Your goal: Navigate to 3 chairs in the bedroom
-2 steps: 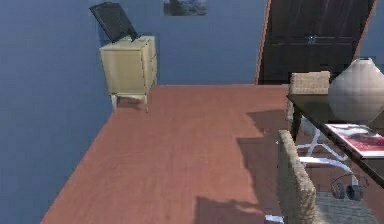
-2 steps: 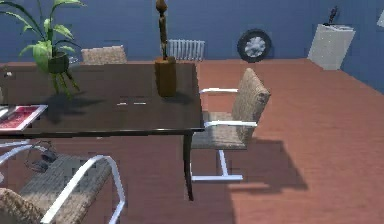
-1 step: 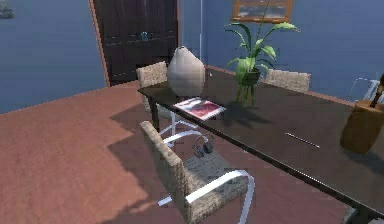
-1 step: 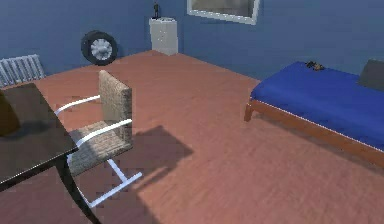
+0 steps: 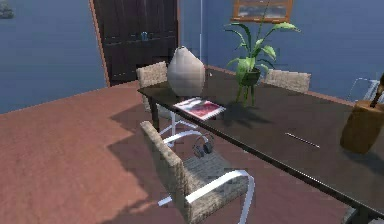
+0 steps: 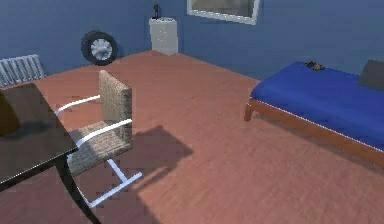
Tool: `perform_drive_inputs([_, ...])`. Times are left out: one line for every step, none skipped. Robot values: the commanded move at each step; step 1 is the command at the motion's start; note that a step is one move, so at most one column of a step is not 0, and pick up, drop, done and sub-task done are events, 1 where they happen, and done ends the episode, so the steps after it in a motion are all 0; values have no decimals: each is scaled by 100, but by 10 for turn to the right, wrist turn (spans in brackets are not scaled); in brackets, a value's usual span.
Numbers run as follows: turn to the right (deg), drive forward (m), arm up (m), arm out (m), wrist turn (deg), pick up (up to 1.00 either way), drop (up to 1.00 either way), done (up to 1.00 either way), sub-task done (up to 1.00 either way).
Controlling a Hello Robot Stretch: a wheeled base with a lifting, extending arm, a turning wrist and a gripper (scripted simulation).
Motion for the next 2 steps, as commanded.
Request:
perform_drive_inputs([450,0,0,0,0,0,0,0,0])
perform_drive_inputs([90,0,0,0,0,0,0,0,0])
